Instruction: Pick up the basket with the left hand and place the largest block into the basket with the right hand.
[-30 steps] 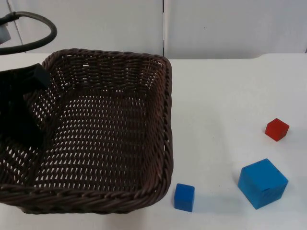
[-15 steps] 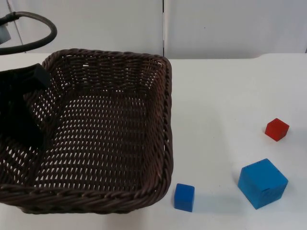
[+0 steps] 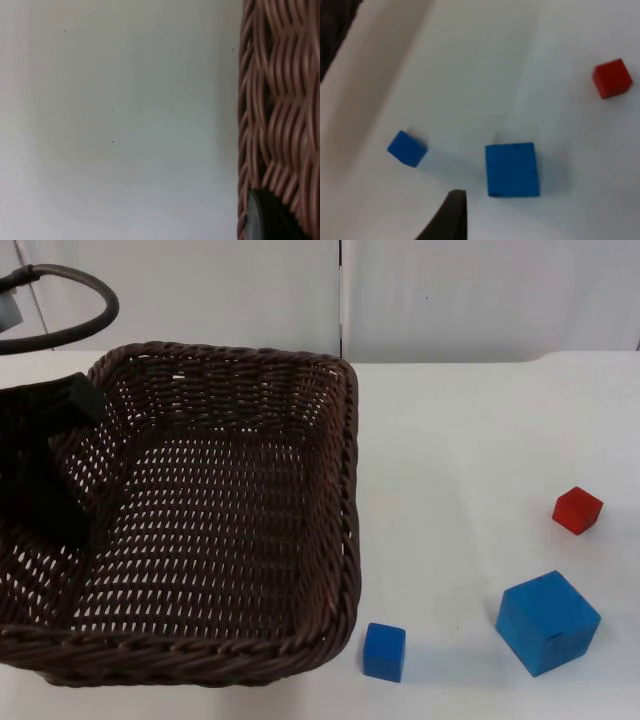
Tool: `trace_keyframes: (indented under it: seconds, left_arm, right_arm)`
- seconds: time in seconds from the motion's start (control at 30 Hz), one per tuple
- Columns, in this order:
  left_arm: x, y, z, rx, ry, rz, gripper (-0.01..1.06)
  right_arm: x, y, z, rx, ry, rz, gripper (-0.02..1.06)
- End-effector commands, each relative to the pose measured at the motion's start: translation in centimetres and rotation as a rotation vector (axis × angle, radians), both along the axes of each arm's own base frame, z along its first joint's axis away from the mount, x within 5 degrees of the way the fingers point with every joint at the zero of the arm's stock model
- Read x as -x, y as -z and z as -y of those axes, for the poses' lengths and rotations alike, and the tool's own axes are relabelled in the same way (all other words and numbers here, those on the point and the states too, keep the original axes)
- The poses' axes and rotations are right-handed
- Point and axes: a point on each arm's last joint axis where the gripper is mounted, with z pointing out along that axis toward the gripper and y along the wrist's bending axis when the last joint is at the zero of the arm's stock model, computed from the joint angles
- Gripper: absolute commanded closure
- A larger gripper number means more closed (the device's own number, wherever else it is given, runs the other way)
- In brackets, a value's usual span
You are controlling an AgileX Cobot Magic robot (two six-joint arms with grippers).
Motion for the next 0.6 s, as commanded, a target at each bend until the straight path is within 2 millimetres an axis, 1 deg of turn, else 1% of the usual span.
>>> trace_keyframes:
  seconds: [0.0,0.03,0.07,0.1,0.2,0.57]
  left_arm:
    - [0.1,-0.3,0.1,0.025,-0.02,0.007,1.05]
    - [0.1,-0.3,0.1,0.025,-0.02,0.007,1.05]
    - [0.1,-0.3,0.1,0.025,-0.02,0.007,1.05]
    - [0.1,-0.3,0.1,0.025,-0.02,0.007,1.05]
    - [0.1,-0.3,0.1,0.023,-0.019,0.007,1.05]
    - [0.1,-0.3,0.1,0.02,-0.017,0.008,1.05]
  right_arm:
    - [-0.1,-0.2,-1.3,-0.014,-0.05,0.038,0.0]
    - [0.0,0.0,-1.8,-0.013,-0.073,0.036,0.0]
    - [0.0,0.0,-1.8,-0.013,-0.073,0.036,0.0]
    - [0.1,0.1,-2.3,-0.011,-0.094,0.032,0.0]
    - [0.2,0.9,-3.4,0.003,-0.141,0.002,0.0]
    - [-0.6,2.6,-4.2,0.035,-0.153,-0.057,0.0]
